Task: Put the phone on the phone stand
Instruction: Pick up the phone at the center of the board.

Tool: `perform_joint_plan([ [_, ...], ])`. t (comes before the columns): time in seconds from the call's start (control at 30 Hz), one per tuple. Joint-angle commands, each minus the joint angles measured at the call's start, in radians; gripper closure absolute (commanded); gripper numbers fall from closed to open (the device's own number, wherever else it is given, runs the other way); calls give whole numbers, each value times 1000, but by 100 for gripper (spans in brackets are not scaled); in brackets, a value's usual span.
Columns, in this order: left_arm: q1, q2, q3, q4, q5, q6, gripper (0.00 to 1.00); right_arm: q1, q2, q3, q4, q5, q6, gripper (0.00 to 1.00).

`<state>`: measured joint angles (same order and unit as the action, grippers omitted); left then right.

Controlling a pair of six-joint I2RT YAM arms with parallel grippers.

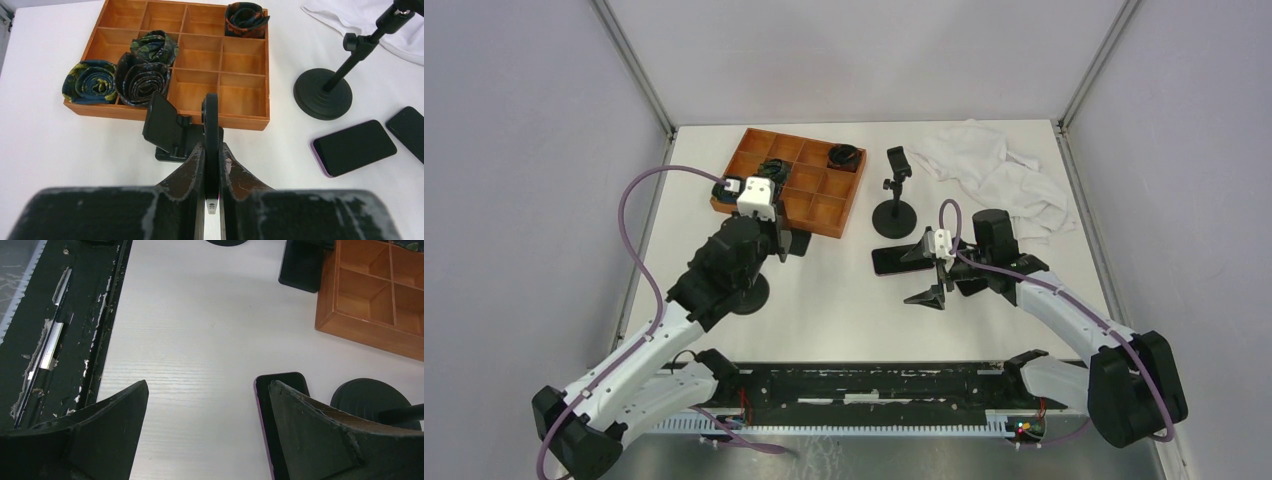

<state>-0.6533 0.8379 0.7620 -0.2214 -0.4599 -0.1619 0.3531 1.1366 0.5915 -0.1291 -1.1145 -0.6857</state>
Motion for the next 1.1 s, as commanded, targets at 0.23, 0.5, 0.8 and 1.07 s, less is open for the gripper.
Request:
perform_joint_plan([
  [0.23,27,-17,-1,101,5,14,98,-3,15,12,-2,-5,-41,3],
  [0.5,27,-21,-6,89,-8,7,98,-5,18,13,-8,-5,-43,3],
  [0.8,29,-23,-3,87,-20,12,98,-4,18,14,-9,-10,-43,3],
  [1.07,30,36,188,-21,-22,110,98,-5,20,18,-14,-14,-44,3],
])
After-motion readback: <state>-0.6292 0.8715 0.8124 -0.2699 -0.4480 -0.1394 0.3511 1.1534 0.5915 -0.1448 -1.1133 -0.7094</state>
